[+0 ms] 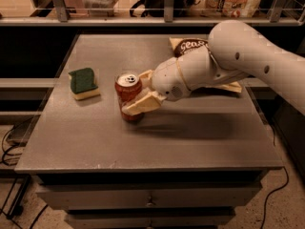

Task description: Knock coke can over

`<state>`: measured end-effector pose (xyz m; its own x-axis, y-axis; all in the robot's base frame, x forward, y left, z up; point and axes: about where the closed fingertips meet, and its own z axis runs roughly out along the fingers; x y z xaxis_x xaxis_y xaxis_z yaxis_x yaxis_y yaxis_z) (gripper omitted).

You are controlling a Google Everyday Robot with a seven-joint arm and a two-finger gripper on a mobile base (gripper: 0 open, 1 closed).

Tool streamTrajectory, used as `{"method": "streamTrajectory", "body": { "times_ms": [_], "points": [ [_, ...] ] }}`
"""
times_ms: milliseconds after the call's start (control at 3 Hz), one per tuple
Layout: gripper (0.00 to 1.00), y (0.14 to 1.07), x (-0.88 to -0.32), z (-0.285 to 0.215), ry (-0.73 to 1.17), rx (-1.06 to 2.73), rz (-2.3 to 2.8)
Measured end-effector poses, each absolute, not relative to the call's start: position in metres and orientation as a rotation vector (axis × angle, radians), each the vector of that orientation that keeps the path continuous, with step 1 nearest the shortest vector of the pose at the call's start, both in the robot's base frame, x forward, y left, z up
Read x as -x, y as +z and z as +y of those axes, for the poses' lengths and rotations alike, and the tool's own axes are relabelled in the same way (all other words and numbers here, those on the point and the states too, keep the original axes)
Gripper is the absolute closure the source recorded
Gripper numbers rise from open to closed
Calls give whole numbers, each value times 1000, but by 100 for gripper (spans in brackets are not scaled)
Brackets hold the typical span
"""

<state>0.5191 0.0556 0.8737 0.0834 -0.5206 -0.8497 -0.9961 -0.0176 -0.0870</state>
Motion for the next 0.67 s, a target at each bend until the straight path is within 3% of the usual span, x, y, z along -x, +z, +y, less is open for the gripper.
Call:
{"method": "streamTrajectory", "body": {
  "times_ms": [333,667],
  "points": [
    [87,882,-525,62,710,1728,1529],
    [100,885,-530,57,549,1851,1549]
  ]
}}
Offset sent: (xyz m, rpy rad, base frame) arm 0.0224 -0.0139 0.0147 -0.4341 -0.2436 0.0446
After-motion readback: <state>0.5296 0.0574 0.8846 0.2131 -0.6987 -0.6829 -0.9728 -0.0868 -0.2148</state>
